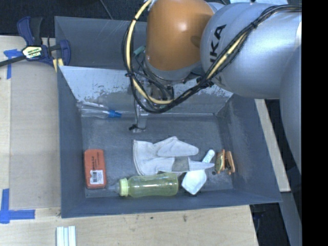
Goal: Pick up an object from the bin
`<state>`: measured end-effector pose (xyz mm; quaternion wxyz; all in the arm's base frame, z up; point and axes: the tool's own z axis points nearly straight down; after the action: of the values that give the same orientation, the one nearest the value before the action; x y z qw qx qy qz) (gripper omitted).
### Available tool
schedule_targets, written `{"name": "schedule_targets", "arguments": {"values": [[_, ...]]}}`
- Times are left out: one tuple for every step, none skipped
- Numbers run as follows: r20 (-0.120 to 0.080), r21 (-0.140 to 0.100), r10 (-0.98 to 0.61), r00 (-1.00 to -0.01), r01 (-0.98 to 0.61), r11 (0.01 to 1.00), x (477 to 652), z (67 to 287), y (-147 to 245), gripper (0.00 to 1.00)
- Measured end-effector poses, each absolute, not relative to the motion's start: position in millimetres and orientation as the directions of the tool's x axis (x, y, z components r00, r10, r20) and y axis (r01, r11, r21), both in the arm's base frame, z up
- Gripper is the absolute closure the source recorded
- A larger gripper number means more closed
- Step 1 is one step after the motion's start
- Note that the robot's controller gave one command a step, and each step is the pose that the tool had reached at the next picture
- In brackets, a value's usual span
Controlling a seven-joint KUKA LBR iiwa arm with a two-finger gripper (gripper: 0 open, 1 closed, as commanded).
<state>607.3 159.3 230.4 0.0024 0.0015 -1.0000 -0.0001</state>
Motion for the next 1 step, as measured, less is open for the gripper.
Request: {"name": "schedule_targets", "arguments": {"values": [[-0.004,0.001,0.000,-1.000,-0.001,1.000,608.5,235.8,158.5,0.00]]}}
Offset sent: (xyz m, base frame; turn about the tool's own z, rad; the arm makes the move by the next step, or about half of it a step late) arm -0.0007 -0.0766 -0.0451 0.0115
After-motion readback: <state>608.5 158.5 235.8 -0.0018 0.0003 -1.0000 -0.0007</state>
